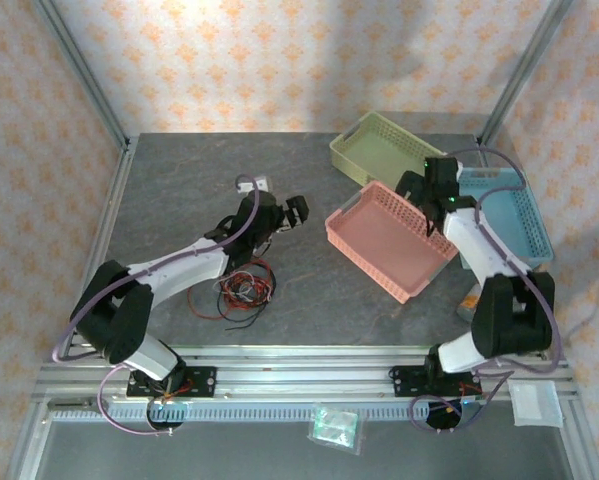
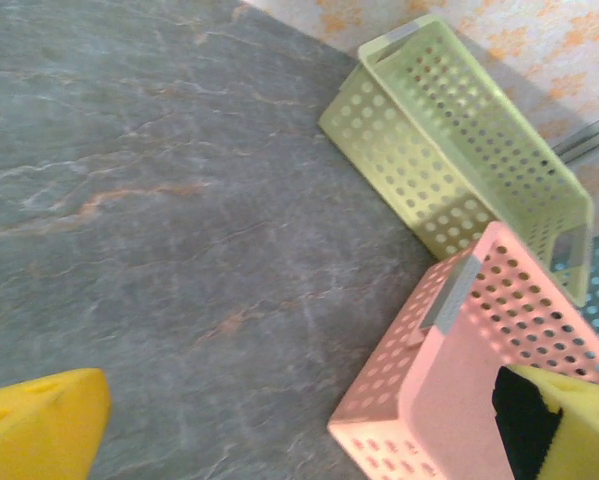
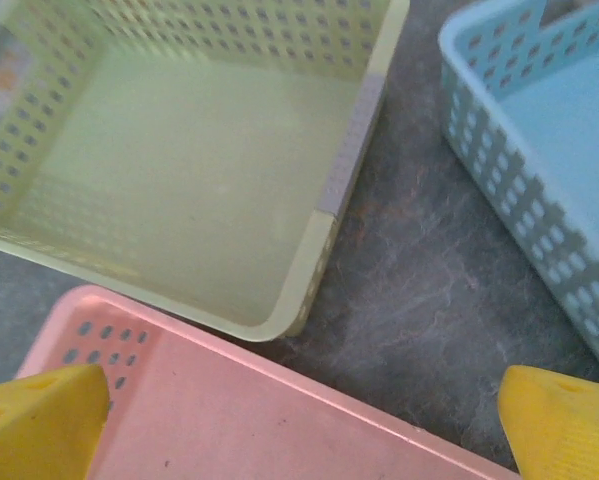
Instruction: Untangle the cables
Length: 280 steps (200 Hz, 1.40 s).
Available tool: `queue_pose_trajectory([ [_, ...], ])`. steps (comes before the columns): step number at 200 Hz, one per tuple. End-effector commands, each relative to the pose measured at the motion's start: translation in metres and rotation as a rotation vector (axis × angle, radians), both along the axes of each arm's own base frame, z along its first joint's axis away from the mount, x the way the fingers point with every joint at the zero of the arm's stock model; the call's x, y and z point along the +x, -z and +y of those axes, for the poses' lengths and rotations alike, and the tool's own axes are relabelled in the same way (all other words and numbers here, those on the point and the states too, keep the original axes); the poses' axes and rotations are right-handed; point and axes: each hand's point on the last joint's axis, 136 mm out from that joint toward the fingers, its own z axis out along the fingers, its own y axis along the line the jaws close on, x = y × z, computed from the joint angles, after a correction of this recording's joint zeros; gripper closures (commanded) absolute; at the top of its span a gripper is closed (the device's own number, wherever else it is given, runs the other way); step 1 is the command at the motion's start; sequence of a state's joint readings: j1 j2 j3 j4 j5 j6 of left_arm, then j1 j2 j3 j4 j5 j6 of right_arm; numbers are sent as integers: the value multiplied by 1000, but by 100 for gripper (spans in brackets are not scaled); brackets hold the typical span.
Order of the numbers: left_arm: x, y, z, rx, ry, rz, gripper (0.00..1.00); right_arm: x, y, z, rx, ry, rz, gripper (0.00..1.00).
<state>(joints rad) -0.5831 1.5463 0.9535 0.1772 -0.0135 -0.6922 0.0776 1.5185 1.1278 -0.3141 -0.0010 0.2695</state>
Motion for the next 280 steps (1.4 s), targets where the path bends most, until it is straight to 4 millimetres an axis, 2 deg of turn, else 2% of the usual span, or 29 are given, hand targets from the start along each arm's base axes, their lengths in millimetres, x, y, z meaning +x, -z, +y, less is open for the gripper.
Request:
queue_pose_trajectory([
  [1, 15, -32, -25, -112, 35, -60, 1, 7, 15, -8, -14, 58, 105, 0],
  [41, 33, -33, -39, -123, 47, -47, 1, 42, 42, -8, -5, 91, 187, 1],
  [73, 38, -37, -43, -124, 58, -46, 1, 73, 58, 2, 18, 51, 215, 2],
  [114, 34, -30, -30, -106, 44, -22, 1, 100, 73, 23, 98, -28, 230, 1],
  [147, 29, -22, -4, -87, 2, -7, 1, 116, 72, 51, 146, -110, 215, 1],
  [169, 26, -19, 19, -95, -42, -2, 1, 122, 70, 83, 144, -181, 207, 1],
  [203, 17, -13, 54, -78, -112, 11, 1, 130, 65, 144, 128, -303, 194, 1],
  [239, 12, -11, 87, -56, -205, 22, 1, 139, 50, 211, 160, -461, 152, 1],
  [262, 14, -9, 101, -45, -261, 44, 1, 136, 29, 255, 182, -615, 111, 0],
  [280, 19, -9, 109, -25, -322, 73, 1, 136, -2, 255, 150, -611, 44, 0],
])
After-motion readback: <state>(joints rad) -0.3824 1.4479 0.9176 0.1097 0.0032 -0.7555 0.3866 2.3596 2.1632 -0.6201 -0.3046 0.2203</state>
